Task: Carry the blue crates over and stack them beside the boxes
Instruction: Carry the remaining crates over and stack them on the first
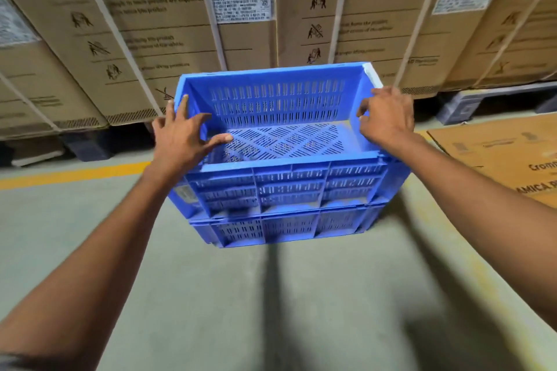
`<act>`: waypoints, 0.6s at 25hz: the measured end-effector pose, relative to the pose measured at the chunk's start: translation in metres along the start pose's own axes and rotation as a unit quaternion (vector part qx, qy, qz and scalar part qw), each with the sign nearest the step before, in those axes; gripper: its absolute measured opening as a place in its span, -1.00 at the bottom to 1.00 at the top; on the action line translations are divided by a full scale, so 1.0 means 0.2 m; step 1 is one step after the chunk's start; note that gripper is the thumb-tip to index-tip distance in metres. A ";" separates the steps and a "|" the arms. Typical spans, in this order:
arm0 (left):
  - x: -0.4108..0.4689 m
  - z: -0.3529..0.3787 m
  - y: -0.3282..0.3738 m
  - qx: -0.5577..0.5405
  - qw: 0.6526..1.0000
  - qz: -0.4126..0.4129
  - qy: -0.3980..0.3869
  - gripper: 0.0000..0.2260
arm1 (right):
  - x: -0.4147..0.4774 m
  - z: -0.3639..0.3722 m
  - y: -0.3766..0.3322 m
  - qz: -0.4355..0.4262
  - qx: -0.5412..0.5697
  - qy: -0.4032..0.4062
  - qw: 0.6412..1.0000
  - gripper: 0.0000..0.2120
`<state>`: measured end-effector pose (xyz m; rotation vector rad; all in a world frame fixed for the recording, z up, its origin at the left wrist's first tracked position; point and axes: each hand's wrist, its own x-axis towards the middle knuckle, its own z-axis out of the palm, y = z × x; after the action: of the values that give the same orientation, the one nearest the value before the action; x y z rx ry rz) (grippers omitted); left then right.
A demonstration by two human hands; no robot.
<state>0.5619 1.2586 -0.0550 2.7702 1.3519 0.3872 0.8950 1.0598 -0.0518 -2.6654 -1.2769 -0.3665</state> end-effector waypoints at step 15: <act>-0.22 0.03 0.24 0.088 0.970 0.202 -0.098 -0.57 | -0.39 -0.12 -0.26 -0.266 0.026 -0.198 0.943 -0.29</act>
<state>0.5754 1.1948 -0.0622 3.1263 0.8138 -0.0046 0.8034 1.0282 -0.0485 -2.3816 -2.0952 0.1594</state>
